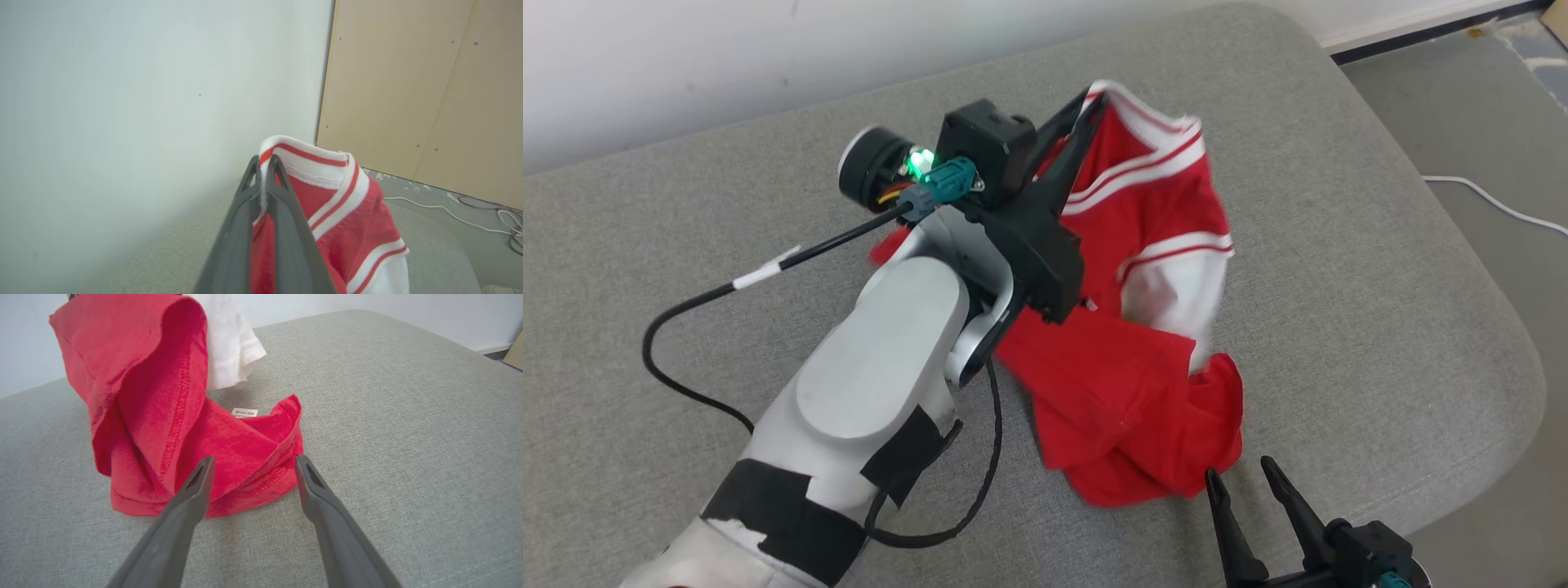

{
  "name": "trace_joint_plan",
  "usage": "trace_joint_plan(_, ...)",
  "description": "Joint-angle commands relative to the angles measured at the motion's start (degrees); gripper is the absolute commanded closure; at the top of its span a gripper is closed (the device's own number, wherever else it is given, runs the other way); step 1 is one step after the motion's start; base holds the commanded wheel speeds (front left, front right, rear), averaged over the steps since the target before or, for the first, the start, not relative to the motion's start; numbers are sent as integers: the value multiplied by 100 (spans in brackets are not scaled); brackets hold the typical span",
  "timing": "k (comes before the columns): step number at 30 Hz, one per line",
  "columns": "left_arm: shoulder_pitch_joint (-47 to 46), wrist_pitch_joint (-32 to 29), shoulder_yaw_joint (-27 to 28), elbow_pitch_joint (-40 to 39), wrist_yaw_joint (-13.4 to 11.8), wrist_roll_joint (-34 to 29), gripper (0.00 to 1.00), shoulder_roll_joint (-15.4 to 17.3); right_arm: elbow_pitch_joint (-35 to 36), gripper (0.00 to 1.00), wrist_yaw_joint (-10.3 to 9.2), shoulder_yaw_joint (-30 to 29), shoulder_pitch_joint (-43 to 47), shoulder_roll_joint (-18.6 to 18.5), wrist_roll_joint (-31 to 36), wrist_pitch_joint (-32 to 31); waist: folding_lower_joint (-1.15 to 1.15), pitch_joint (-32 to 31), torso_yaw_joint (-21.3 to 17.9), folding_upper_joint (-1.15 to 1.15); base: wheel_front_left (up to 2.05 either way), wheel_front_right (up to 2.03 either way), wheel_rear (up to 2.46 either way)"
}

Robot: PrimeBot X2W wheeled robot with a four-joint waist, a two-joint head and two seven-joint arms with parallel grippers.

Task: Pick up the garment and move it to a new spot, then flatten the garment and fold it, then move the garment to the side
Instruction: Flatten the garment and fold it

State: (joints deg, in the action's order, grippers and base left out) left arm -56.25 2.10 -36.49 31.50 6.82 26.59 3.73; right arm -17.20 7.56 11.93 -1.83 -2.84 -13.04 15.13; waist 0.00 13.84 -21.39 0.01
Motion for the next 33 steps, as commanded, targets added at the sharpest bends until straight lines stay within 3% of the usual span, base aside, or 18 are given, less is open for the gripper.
trace_joint_plan(1, -119, 299, 28, -49, -63, 89, 100, -50, -13, 0, -14, 8, -23, -8, -25, 1, 0, -50, -8, -1, 0, 0, 0)
trace_joint_plan(6, -258, 880, 115, -215, -371, 495, 100, -82, -20, 0, -14, 2, 21, -7, -25, 1, 0, -146, 66, -1, 0, 0, 0)
trace_joint_plan(12, 205, 1158, 433, -151, -1069, 963, 100, -58, 8, 0, -14, -74, 56, -9, 18, 1, 0, -212, 387, -1, 0, 0, 0)
trace_joint_plan(18, 1275, 1275, 1058, 66, -1408, 1256, 100, 380, 16, 0, -14, -87, 67, -7, 32, 1, 0, -260, 762, -1, 0, 0, 0)
trace_joint_plan(24, 2621, 1319, 1808, 64, -1440, 1562, 100, 723, -20, 0, -14, -64, 83, -8, 41, 1, 0, -334, 1209, -1, 0, 0, 0)
trace_joint_plan(33, 4046, 1316, 2521, -433, -1287, 1361, 100, 613, -112, 0, -14, -16, 66, -10, 82, 1, 0, -526, 1432, -1, 0, 0, 0)
